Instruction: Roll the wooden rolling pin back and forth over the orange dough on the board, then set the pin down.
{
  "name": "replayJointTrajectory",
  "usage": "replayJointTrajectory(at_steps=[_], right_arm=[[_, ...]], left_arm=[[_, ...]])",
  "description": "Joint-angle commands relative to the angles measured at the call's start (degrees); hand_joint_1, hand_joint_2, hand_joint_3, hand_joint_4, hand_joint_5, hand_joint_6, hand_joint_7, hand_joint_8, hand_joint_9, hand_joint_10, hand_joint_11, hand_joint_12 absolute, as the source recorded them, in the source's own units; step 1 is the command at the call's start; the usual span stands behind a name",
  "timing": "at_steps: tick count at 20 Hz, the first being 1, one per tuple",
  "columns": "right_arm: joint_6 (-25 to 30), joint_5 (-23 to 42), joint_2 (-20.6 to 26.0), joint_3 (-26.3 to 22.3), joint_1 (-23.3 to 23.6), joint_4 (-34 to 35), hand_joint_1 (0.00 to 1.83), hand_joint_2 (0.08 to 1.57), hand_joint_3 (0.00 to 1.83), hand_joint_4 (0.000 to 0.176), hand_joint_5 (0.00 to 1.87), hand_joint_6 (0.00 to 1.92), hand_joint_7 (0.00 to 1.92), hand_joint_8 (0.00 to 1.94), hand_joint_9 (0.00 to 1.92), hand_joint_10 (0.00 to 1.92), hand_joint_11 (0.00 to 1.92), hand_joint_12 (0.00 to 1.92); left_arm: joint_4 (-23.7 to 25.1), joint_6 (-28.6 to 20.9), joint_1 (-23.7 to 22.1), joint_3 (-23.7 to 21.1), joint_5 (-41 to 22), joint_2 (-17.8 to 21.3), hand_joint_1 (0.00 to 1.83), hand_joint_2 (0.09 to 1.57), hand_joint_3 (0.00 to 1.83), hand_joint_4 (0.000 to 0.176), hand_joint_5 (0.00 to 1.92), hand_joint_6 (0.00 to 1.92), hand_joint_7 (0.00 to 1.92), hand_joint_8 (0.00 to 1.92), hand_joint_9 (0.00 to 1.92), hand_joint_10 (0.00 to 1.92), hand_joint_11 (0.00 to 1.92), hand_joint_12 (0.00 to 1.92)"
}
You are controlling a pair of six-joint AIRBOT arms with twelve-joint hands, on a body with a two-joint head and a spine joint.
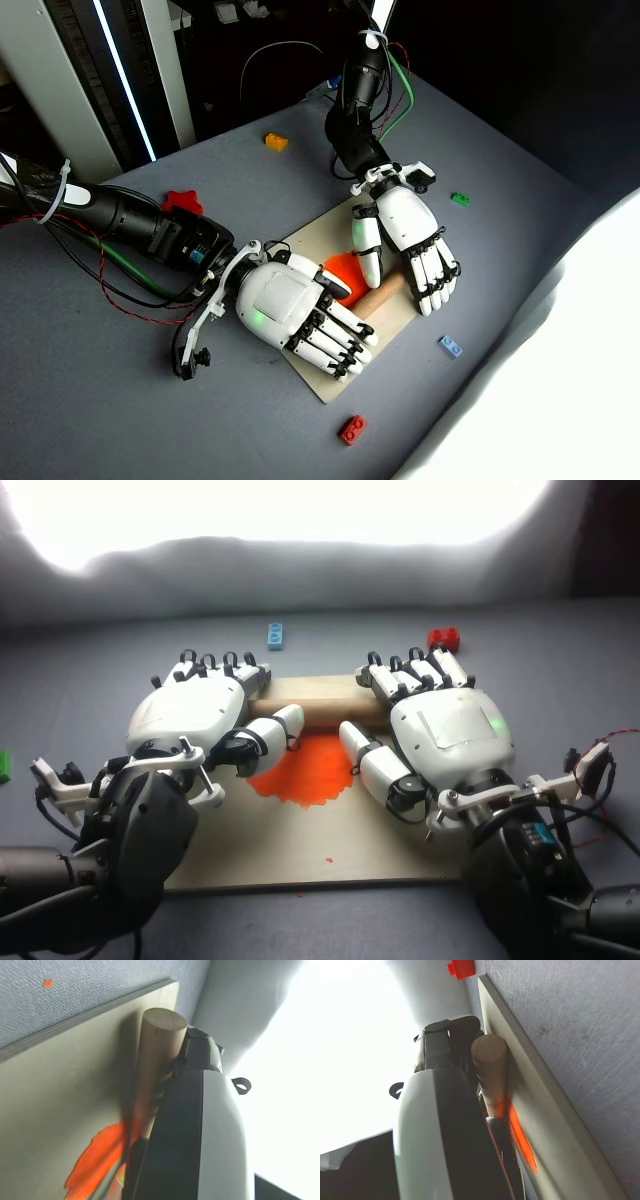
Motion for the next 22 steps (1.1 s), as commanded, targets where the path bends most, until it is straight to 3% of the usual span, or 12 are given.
replayJointTrajectory(at_steps=[1, 8, 22], right_arm=[[-0.3, 4.7, 0.2, -0.3, -0.3, -2.4, 0.00, 1.46, 0.00, 0.000, 0.20, 0.60, 0.52, 0.01, 0.22, 0.62, 0.00, 1.29], [-1.1, 6.0, 0.5, -2.3, -1.3, -2.4, 0.00, 1.46, 0.00, 0.000, 0.19, 0.60, 0.52, 0.01, 0.22, 0.62, 0.00, 1.29], [-2.8, 8.2, 1.0, -6.1, -2.9, -2.4, 0.00, 1.46, 0.00, 0.000, 0.19, 0.61, 0.52, 0.01, 0.22, 0.63, 0.00, 1.30]], left_arm=[[0.7, -0.4, 0.7, -0.5, -2.3, 0.4, 0.00, 1.45, 0.00, 0.000, 0.34, 0.01, 0.41, 0.01, 0.37, 0.02, 0.00, 0.79], [0.7, -0.7, 1.5, -2.5, -3.2, 1.5, 0.00, 1.45, 0.00, 0.000, 0.34, 0.01, 0.41, 0.01, 0.37, 0.01, 0.00, 0.79], [4.4, -5.0, 5.9, -7.4, -11.9, 2.2, 0.00, 1.45, 0.00, 0.000, 0.34, 0.00, 0.41, 0.00, 0.37, 0.01, 0.00, 0.79]])
